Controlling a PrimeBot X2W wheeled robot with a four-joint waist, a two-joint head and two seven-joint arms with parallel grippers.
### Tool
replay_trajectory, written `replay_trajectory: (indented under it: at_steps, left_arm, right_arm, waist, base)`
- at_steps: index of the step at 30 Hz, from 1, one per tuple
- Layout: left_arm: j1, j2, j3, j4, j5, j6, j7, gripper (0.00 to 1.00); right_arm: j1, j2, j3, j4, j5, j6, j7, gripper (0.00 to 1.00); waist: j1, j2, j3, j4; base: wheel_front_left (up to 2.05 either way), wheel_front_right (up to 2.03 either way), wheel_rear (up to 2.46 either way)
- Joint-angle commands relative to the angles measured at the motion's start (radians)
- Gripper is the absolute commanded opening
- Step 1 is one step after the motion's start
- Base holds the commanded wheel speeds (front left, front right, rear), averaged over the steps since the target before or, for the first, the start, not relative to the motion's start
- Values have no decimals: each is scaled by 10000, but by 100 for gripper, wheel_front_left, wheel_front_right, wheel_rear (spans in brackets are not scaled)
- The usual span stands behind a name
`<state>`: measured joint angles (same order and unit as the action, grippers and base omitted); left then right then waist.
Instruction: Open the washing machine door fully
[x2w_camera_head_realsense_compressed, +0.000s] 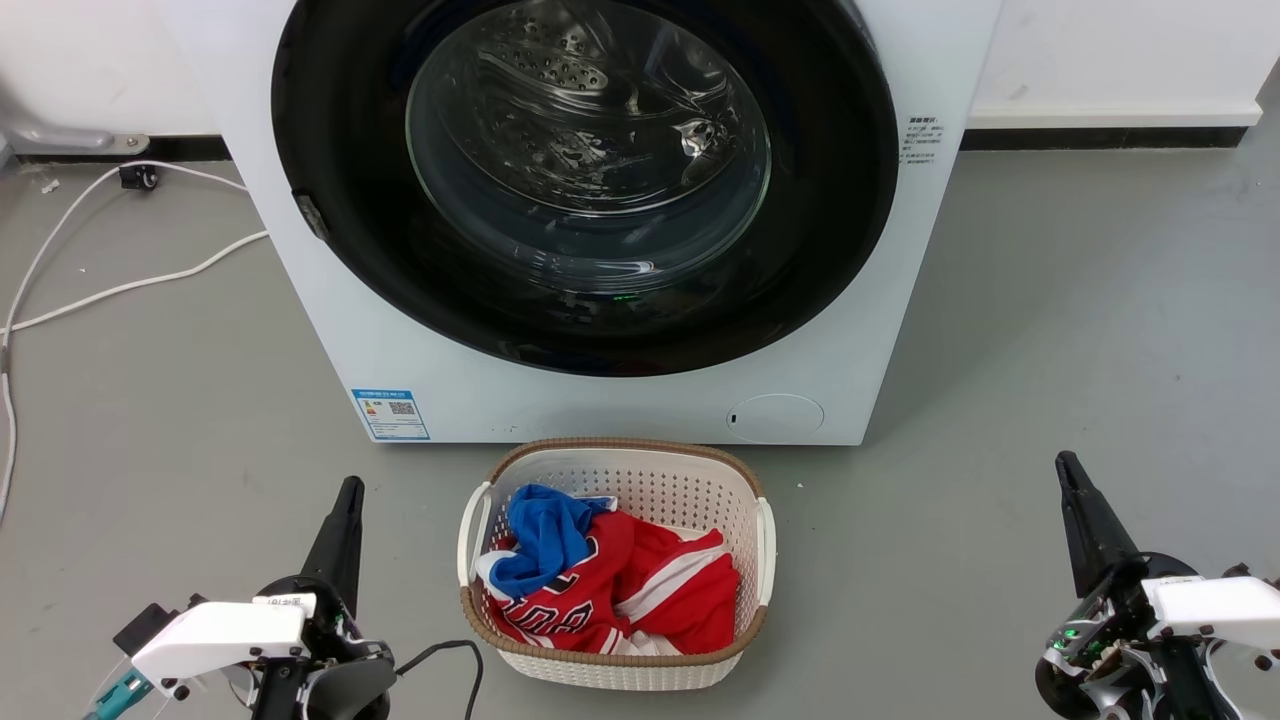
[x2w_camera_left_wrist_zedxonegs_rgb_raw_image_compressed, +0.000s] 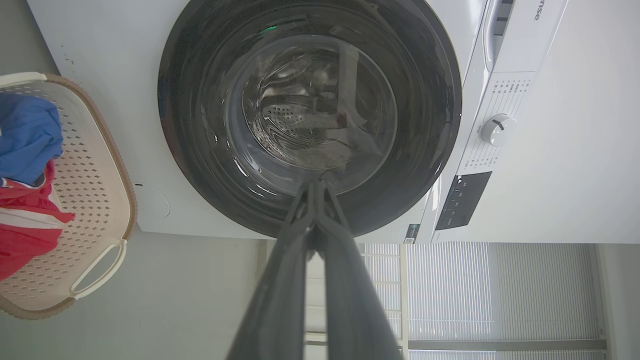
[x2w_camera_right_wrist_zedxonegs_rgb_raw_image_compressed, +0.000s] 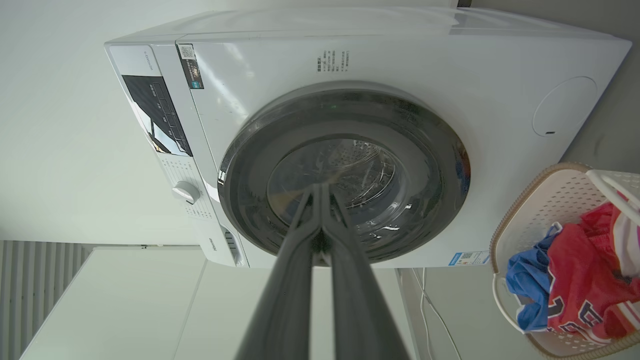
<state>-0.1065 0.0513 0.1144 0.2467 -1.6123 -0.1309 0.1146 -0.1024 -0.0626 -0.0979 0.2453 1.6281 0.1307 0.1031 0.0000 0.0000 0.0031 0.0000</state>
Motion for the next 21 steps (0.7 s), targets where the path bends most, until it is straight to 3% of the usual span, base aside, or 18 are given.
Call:
replay_trajectory:
  at_steps: [1, 15, 16, 21]
  left_arm:
    - [-59, -24, 20, -6, -11, -23, 26, 0]
    - [-59, -24, 19, -6, -12, -23, 25, 0]
    - [0, 0, -3, 1, -1, 0, -3, 100]
    - [281, -21, -111, 243, 8, 4, -88, 100]
  right_arm:
    - [-116, 23, -18, 10, -61, 0, 17, 0]
    - [-119, 44, -43, 11, -81, 0, 37, 0]
    - [-1, 19, -35, 2, -27, 0, 19, 100]
    - [307, 53, -5, 260, -69, -2, -61, 100]
  waist:
    - [0, 0, 0, 0]
    - [0, 0, 0, 0]
    - [0, 0, 0, 0]
    - [0, 0, 1, 0]
  base:
    - [0, 0, 0]
    - [0, 0, 0]
    - [0, 0, 0]
    - [0, 0, 0]
